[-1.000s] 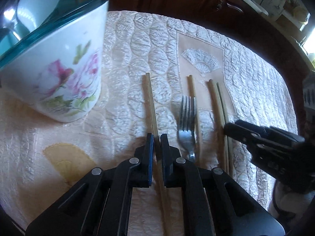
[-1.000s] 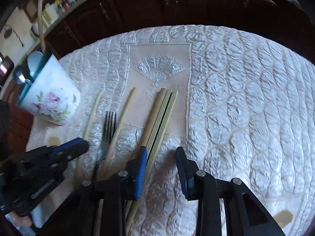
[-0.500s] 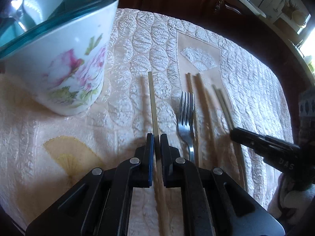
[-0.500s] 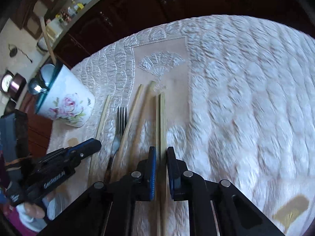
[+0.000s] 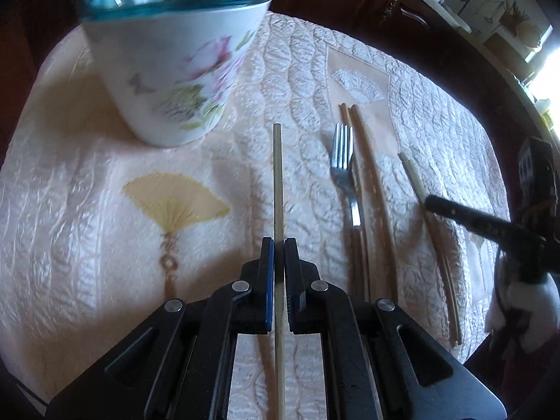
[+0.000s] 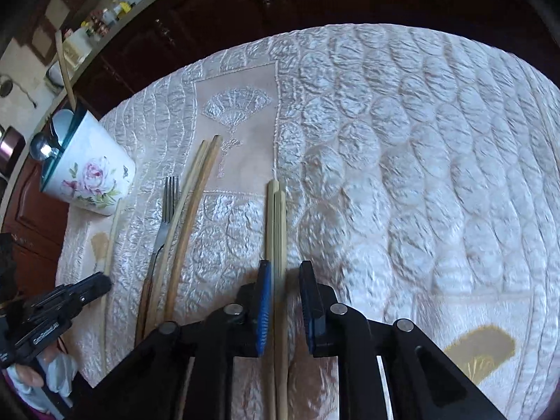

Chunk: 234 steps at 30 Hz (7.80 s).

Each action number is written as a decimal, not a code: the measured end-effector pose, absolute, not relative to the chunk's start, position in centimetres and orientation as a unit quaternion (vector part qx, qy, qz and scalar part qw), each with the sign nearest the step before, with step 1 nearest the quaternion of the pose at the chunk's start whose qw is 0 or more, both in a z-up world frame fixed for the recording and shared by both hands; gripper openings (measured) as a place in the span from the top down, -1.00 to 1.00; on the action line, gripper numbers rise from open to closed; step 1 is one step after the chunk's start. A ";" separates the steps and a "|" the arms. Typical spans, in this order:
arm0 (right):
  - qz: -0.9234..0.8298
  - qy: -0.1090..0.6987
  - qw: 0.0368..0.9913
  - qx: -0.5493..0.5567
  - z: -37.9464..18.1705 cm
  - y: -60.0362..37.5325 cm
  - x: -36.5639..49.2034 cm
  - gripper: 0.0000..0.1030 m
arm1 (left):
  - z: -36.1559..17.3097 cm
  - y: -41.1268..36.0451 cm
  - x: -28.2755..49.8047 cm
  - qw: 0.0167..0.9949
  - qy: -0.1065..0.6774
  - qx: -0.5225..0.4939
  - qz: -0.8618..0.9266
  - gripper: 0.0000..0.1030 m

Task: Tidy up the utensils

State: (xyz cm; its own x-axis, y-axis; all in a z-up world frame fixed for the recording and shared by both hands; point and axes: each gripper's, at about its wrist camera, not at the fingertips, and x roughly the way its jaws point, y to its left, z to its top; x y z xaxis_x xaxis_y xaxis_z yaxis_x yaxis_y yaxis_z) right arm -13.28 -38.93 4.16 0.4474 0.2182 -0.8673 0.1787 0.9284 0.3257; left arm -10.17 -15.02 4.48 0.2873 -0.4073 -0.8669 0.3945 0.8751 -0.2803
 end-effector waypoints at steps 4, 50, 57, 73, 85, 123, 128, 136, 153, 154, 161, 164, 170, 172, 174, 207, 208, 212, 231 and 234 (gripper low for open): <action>0.004 0.522 0.831 0.190 4.2 -39.3 -12.7 0.73 | 4.4 -14.3 -10.3 0.803 0.544 -0.006 -0.245 0.92; -0.007 0.533 0.827 0.177 3.5 -41.5 -9.7 0.74 | 4.0 -16.6 -6.4 0.813 0.539 -0.001 -0.221 0.90; 0.004 0.533 0.829 0.170 3.1 -40.8 -9.2 0.71 | 3.3 -19.3 -4.8 0.812 0.544 0.040 -0.208 0.86; 0.048 0.479 0.850 0.213 7.2 -41.0 -13.8 0.87 | 6.1 -18.1 -5.1 0.806 0.530 0.014 -0.264 0.94; 0.078 0.459 0.862 0.201 10.0 -37.8 -14.9 0.87 | 7.1 -17.5 -5.4 0.808 0.526 0.019 -0.266 0.84; 0.134 0.411 0.894 0.113 16.5 -30.2 -12.3 0.83 | 21.5 -5.4 -10.9 0.871 0.383 -0.066 -0.300 0.92; 0.148 0.455 0.873 0.091 11.5 -28.0 -9.3 0.52 | 21.3 -4.7 -11.4 0.870 0.385 -0.073 -0.298 0.92; 0.142 0.527 0.838 0.027 4.5 -23.8 -2.5 0.52 | 21.3 -3.8 -11.4 0.874 0.386 -0.077 -0.285 0.92; 0.181 0.401 0.893 0.099 17.0 -29.3 -9.4 0.90 | 24.2 -2.4 -10.1 0.888 0.352 -0.099 -0.280 0.92; 0.185 0.388 0.897 0.103 18.1 -29.6 -9.8 0.90 | 24.8 -2.2 -9.8 0.890 0.347 -0.104 -0.278 0.92; 0.229 0.315 0.914 0.117 26.4 -29.1 -10.7 0.90 | 29.5 -1.9 -7.7 0.917 0.290 -0.108 -0.252 0.92; 0.229 0.284 0.925 0.110 29.4 -28.2 -9.7 0.90 | 31.1 -2.3 -6.2 0.931 0.262 -0.104 -0.232 0.92; 0.209 0.248 0.941 0.098 33.0 -26.1 -6.5 0.90 | 31.9 -3.3 -2.8 0.948 0.228 -0.106 -0.193 0.92; 0.195 0.245 0.946 0.085 33.4 -25.1 -4.9 0.90 | 31.5 -3.7 -1.7 0.953 0.222 -0.102 -0.181 0.92; 0.185 0.242 0.949 0.075 33.4 -24.1 -3.2 0.90 | 30.9 -4.3 -0.6 0.959 0.210 -0.092 -0.164 0.92; 0.176 0.341 0.917 0.113 21.1 -24.5 1.4 0.47 | 21.3 -6.9 0.6 0.946 0.279 -0.064 -0.155 0.57; 0.175 0.341 0.916 0.117 21.0 -24.8 1.2 0.47 | 21.4 -6.8 0.4 0.946 0.279 -0.064 -0.155 0.50; 0.177 0.344 0.914 0.124 21.1 -25.2 0.2 0.46 | 21.6 -6.9 -0.5 0.945 0.281 -0.059 -0.158 0.37; 0.161 0.381 0.904 0.106 19.2 -23.7 -6.2 0.34 | 21.2 -7.5 -6.4 0.944 0.297 -0.025 -0.142 -0.20; 0.150 0.386 0.904 0.107 18.7 -24.2 -7.5 0.33 | 20.7 -7.8 -7.3 0.941 0.308 -0.020 -0.143 -0.20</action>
